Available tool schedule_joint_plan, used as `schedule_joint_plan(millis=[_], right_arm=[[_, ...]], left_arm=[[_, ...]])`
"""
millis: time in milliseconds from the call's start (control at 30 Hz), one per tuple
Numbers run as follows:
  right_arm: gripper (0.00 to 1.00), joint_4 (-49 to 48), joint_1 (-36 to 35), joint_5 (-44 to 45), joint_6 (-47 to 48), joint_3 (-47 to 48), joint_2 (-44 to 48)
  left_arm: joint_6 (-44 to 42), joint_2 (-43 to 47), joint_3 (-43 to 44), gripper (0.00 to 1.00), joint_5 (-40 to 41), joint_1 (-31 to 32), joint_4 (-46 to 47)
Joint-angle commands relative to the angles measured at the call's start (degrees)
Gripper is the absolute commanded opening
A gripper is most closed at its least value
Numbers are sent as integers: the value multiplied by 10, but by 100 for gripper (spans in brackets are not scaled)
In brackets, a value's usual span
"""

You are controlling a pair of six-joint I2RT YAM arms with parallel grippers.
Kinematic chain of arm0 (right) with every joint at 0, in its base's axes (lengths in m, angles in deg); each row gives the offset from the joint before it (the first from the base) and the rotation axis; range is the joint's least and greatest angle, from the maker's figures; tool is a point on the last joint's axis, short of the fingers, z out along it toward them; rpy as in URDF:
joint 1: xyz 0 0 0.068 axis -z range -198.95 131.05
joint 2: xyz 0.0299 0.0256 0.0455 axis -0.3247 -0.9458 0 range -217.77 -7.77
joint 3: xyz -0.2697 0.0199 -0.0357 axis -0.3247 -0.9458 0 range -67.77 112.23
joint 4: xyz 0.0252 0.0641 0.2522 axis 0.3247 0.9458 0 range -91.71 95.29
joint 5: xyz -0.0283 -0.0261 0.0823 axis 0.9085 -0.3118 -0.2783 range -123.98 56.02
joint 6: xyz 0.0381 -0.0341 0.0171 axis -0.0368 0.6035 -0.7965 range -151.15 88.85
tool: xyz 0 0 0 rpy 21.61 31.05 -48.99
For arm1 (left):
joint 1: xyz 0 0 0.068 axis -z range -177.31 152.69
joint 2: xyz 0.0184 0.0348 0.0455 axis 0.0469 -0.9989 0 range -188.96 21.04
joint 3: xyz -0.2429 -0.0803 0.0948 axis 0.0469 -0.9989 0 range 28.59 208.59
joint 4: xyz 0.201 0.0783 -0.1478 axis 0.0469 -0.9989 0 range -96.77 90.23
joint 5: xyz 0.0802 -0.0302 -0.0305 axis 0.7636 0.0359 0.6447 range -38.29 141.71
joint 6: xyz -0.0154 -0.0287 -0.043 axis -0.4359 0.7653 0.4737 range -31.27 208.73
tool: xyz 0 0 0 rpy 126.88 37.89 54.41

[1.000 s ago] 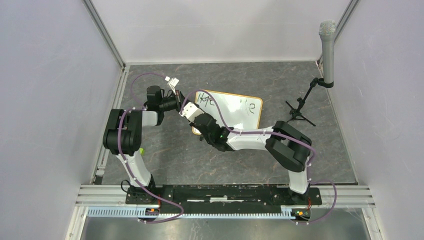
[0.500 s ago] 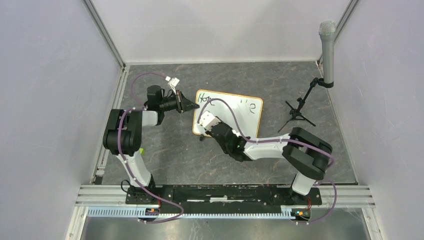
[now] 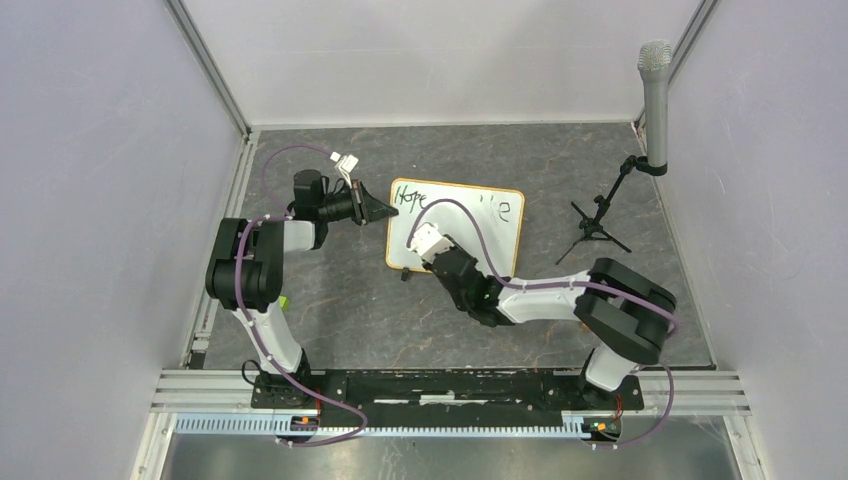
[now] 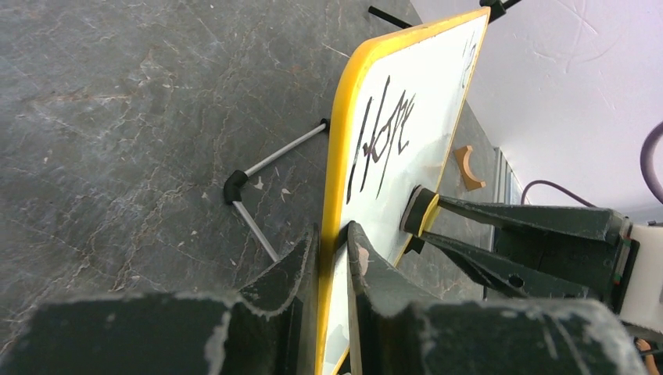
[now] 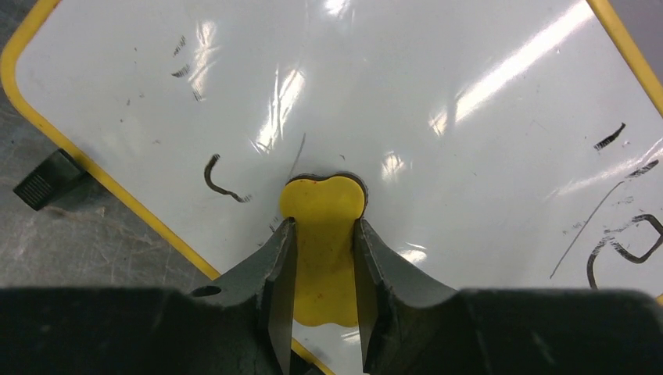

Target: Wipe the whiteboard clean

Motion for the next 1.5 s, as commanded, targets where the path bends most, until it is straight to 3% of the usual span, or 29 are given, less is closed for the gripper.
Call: schedule_joint_plan(millis=[0,333,433,767,1133,1467], right_arm=[[34,23,-10,3,7,74,-68],[34,47,-17,-40,24,247,-178],[34,46,-17,-46,24,256,-182],[34,12,-17,-55,35,137,-125],[35,2,14,0,15,-11,-18],[35,7,55,20,20,-70,55]], left_arm=[[-39,-5,1,2,53,-1,-41],[-38,-6,3,2,52,0,-43],[-38,-6,3,2,52,0,-43],[-38,-6,4,2,55,-1,-48],[-39,-7,5,2,57,-1,-49],[-38,-8,5,2,57,0,-50]])
